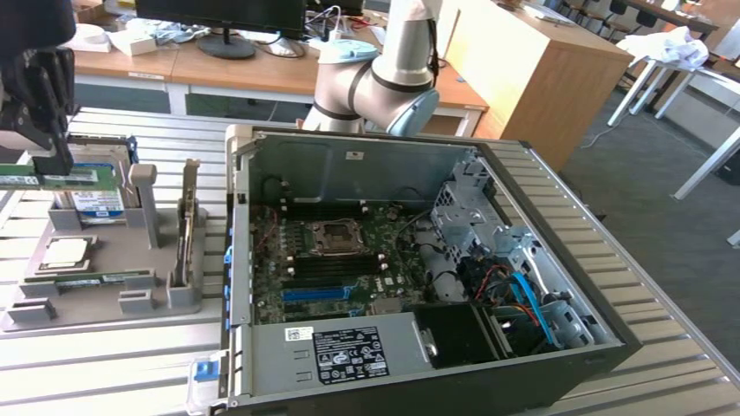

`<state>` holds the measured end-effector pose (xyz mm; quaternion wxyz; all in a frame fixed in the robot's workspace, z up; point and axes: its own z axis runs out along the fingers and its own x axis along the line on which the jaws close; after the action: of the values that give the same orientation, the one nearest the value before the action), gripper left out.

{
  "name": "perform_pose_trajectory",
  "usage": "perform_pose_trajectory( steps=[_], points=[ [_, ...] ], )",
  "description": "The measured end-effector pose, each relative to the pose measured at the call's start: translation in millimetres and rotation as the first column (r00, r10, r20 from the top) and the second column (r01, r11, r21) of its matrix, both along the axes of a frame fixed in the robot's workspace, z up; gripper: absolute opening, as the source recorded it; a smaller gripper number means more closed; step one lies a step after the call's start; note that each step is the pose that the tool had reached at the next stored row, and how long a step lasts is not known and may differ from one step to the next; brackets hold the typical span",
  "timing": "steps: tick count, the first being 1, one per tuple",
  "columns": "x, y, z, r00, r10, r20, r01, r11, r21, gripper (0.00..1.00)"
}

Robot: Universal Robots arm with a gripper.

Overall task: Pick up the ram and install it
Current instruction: 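Pick up the ram and move it above insertion slot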

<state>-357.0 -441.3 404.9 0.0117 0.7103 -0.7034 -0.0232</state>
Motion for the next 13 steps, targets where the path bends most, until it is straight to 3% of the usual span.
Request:
perform_pose_trajectory(
  steps=[13],
  points=[
    [0.0,0.0,15.6,1.0000,0.000,0.0000,0.000,1.0000,0.0000,0.11]
  ],
)
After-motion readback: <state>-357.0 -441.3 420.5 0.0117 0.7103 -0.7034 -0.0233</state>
